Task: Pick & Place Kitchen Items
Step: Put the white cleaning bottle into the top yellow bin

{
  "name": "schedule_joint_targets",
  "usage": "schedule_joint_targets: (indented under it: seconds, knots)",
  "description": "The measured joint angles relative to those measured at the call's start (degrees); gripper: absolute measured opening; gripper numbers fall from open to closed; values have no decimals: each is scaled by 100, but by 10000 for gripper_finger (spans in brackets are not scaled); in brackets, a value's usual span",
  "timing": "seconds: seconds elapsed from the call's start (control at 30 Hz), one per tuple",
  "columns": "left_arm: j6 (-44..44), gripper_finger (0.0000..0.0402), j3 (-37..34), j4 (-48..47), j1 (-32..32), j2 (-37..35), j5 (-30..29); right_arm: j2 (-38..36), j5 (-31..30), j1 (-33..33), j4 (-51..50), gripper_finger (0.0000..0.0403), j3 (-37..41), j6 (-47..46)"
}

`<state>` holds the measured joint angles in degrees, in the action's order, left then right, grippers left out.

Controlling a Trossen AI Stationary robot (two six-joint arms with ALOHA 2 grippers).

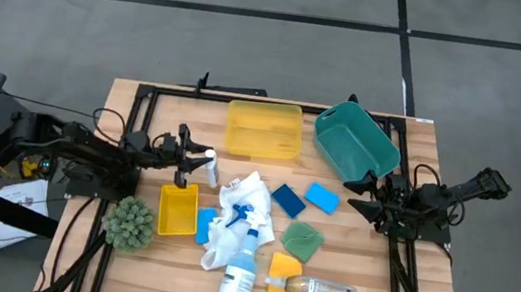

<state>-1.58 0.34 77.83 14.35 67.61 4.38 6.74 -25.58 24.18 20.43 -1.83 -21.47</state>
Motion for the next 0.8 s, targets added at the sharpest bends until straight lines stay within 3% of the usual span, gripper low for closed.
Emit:
schedule_joint_targets:
  seconds: [0.37, 0.8]
  knots:
    - [4, 107, -2, 930, 2, 1020, -7, 0, 0, 0, 0, 278, 0, 0]
    - [139, 123, 3, 995, -4, 1334, 5, 0, 0, 0, -24, 278, 0, 0]
